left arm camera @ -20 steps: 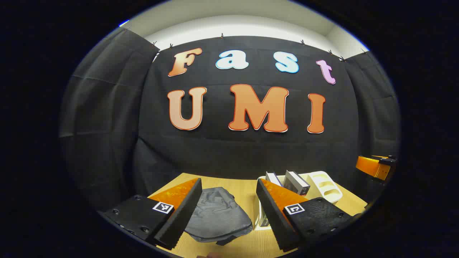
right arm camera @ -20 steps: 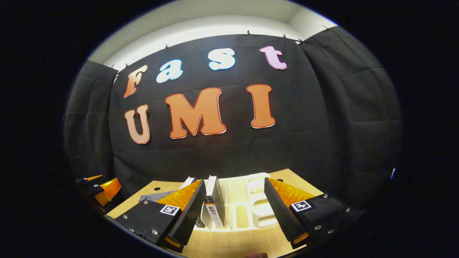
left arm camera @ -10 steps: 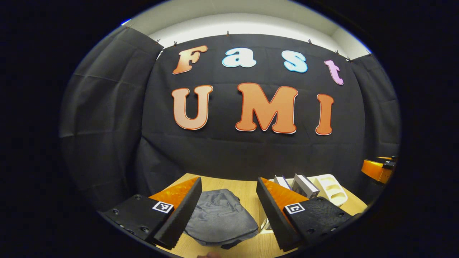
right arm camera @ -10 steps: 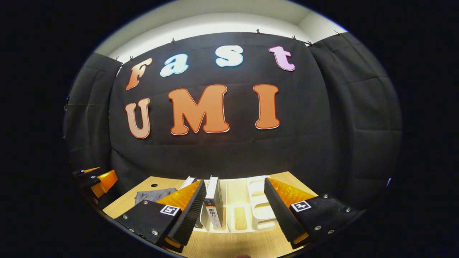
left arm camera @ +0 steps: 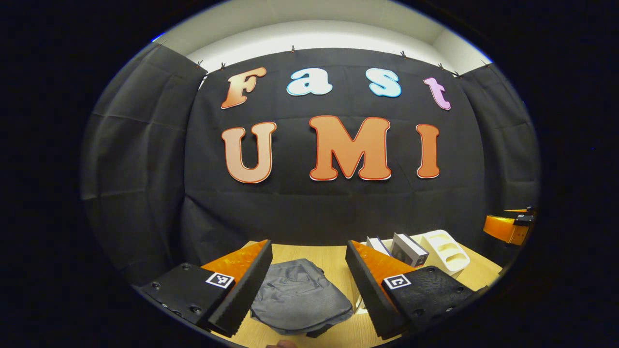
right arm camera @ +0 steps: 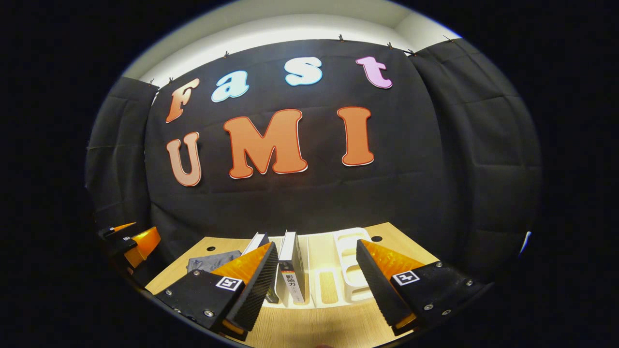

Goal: Open the schoolbag, grab two books from the bookshelf and put them into the schoolbag.

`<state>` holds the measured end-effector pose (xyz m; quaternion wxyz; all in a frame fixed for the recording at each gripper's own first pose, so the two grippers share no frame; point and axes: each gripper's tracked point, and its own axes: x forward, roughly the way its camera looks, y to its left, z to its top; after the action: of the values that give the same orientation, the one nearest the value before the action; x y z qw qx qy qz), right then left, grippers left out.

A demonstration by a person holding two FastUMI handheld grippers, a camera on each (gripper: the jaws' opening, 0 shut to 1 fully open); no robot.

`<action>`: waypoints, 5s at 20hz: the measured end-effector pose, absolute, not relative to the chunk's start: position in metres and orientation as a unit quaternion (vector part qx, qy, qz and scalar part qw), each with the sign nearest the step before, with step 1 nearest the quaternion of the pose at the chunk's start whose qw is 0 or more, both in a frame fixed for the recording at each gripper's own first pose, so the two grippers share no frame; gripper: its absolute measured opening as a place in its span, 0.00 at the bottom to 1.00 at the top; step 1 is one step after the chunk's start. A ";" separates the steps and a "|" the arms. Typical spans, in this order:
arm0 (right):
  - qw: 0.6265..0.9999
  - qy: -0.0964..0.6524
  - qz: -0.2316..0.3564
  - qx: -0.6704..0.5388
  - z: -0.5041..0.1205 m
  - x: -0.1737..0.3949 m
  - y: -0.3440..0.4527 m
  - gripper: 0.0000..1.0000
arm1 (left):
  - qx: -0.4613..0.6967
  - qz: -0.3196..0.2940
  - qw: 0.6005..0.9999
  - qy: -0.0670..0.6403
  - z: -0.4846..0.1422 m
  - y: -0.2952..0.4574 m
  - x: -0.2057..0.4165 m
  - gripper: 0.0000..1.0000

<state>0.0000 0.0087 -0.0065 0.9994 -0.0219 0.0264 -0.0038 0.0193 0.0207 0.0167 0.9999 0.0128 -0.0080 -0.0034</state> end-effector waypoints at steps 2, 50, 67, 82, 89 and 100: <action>0.999 0.015 -0.008 -0.039 0.001 0.000 0.008 0.97 | 0.010 -0.003 1.000 -0.006 0.017 0.019 0.021 0.96; 0.982 0.142 -0.119 -0.044 -0.088 -0.031 -0.083 0.97 | 0.436 -0.117 0.860 0.238 -0.291 0.024 0.072 0.72; 0.987 0.151 -0.052 0.019 -0.063 -0.016 -0.034 0.97 | 0.407 -0.201 0.842 0.292 -0.231 0.027 0.093 0.00; 0.978 0.204 0.023 0.042 0.003 0.022 0.069 0.97 | 0.389 -0.140 0.887 0.204 -0.070 0.080 0.196 0.01; 0.940 0.332 0.059 0.047 0.005 0.125 0.144 0.97 | 0.353 -0.145 0.902 0.204 -0.069 0.083 0.200 0.00; 0.847 0.531 0.030 0.007 -0.129 0.193 0.182 0.95 | 0.322 -0.160 0.905 0.228 -0.063 0.083 0.212 0.01</action>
<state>0.1933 0.1816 -0.1286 0.8468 0.0065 0.5311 0.0297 0.2121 0.0827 -0.0630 0.9051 0.3216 0.2277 -0.1597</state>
